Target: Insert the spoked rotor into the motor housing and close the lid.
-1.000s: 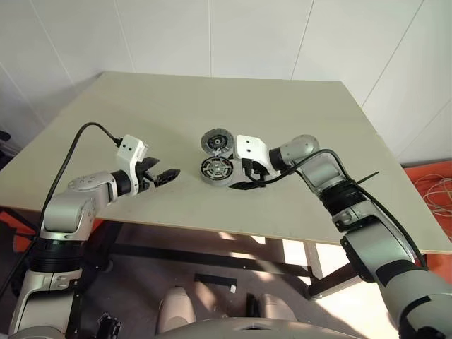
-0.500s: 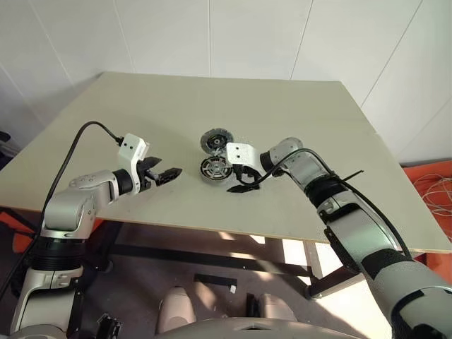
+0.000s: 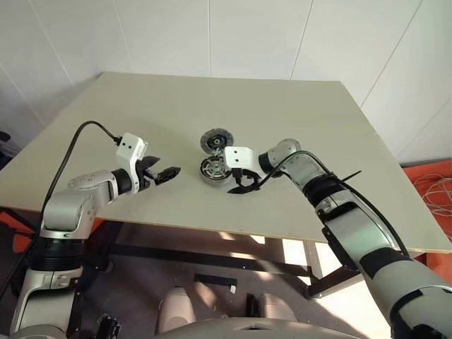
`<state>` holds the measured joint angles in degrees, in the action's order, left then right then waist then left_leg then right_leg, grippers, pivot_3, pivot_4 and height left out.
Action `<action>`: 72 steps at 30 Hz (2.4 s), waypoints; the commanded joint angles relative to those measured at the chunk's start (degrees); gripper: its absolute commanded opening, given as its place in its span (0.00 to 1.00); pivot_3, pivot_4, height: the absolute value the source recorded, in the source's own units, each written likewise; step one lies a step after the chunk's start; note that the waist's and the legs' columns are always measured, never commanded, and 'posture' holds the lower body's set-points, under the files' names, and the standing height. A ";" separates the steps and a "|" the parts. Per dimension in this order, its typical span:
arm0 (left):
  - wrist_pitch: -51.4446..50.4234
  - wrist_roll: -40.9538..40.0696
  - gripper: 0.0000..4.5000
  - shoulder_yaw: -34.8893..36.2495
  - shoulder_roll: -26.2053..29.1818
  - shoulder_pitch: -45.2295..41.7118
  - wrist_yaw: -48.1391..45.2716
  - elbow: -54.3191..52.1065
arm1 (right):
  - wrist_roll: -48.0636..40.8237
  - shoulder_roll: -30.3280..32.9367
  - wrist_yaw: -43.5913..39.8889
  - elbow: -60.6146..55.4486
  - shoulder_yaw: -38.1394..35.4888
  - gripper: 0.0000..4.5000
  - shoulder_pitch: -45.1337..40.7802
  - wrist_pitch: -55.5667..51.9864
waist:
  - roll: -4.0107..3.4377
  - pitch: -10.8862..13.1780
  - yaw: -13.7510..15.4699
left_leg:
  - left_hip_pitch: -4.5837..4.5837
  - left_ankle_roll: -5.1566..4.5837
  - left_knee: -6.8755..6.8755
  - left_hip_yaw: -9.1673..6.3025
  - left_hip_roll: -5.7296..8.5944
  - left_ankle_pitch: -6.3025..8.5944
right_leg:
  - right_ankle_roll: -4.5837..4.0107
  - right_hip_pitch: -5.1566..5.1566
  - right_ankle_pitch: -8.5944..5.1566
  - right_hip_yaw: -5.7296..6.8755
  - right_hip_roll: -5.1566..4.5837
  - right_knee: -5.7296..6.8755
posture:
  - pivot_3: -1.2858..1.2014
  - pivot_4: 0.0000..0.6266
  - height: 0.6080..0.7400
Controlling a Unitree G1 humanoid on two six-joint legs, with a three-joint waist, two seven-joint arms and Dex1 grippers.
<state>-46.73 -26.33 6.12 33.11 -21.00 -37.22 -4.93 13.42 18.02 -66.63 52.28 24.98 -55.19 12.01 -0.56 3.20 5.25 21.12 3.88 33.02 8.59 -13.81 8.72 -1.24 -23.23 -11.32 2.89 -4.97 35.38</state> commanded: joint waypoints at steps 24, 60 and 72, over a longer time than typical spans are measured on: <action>2.16 0.53 1.00 1.32 0.18 -0.17 0.64 -0.65 | 8.34 -0.55 -5.50 0.47 6.35 1.00 -3.05 6.92 | 0.00 0.00 -0.28 | -0.02 -0.01 0.00 0.00 -0.01 0.01 | 0.00 0.00 0.00 -0.01 0.01 0.02 | 0.52 0.00 1.00; 2.29 0.66 1.00 0.74 -0.28 0.01 1.29 -1.11 | 10.09 -3.49 -4.66 2.02 6.55 0.42 -6.41 6.90 | 0.00 0.00 -1.36 | -0.03 -0.10 0.00 -0.03 -0.02 0.14 | -0.25 -0.05 -0.15 0.01 0.02 0.11 | 0.52 0.00 1.00; 2.02 0.74 1.00 0.33 -0.67 0.43 1.47 -1.88 | 10.07 -5.23 0.60 3.63 5.55 0.08 -7.15 2.59 | 0.00 0.00 -1.77 | -0.19 -0.09 0.00 -0.04 -0.03 0.14 | -0.21 -0.06 -0.18 -0.01 0.03 0.28 | 0.52 0.00 1.00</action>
<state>-45.45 -25.59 6.18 32.25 -20.04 -35.90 -4.99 23.54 13.24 -66.46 55.56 30.85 -61.70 15.22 -0.56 3.20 3.48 20.93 3.79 33.02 8.55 -13.83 8.87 -1.45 -23.28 -11.49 2.88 -4.93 35.66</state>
